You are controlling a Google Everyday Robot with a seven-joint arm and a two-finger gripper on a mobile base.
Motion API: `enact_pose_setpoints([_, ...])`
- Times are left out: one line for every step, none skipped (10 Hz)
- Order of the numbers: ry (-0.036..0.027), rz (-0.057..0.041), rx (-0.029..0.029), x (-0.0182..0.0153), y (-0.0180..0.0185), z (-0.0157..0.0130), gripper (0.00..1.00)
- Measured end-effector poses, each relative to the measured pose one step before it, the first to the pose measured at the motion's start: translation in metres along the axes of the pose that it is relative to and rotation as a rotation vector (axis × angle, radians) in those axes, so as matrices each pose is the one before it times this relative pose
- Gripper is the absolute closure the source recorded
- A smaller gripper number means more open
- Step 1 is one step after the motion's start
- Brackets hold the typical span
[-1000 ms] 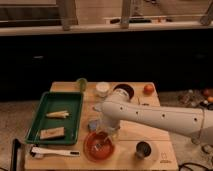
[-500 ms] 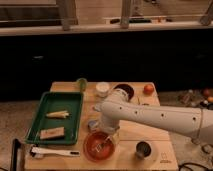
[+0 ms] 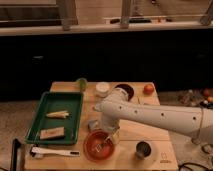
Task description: Place fork in red bowl
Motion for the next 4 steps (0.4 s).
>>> enact_pose_setpoints([0.00173,0.00033,-0.00134,0.00044,-0.00028,-0.00126,0.20])
enact_pose_setpoints([0.00210,0.00001,-0.00207,0.00042,-0.00009,-0.00133,0.20])
enact_pose_setpoints([0.00188,-0.00109,-0.00257,0.00007,-0.00012,-0.00112,0.20])
enact_pose_setpoints([0.00263,-0.00215,0.00026,0.00001,0.00046,-0.00172,0.20])
